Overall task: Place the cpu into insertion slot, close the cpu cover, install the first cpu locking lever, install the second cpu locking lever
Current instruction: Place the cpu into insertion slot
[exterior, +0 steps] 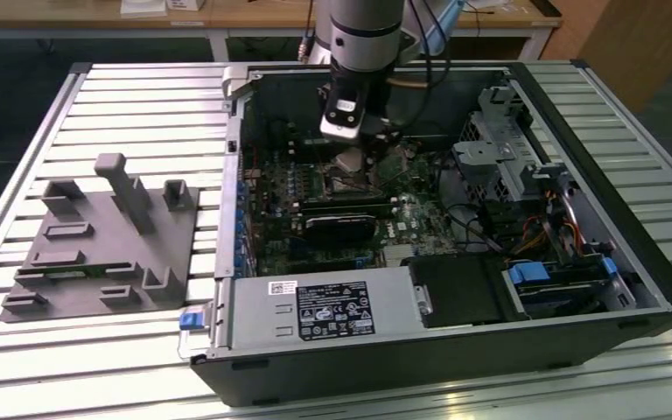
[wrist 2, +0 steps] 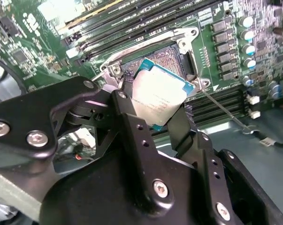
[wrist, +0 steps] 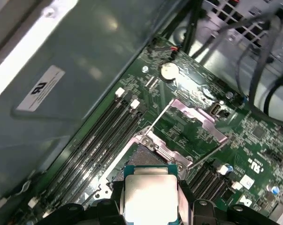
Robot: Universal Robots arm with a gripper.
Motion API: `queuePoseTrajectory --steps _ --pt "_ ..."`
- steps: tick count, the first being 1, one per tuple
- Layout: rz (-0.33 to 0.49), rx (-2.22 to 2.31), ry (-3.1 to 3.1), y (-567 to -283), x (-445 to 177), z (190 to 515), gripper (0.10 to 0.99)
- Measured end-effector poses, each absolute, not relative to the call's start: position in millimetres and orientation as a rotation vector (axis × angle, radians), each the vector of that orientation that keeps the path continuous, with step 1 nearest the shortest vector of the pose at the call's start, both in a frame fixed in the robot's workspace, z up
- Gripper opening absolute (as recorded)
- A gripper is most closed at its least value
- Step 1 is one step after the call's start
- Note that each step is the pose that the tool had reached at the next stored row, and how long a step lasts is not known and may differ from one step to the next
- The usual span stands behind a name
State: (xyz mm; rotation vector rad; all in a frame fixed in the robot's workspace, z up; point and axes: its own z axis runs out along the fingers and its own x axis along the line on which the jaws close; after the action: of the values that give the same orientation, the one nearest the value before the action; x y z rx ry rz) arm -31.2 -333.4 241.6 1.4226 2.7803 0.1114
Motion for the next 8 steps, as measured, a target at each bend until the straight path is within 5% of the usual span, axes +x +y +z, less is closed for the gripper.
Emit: queuePoseTrajectory --steps 8 --pt "0.109 1.602 2.675 -333.4 -31.2 240.4 0.537"
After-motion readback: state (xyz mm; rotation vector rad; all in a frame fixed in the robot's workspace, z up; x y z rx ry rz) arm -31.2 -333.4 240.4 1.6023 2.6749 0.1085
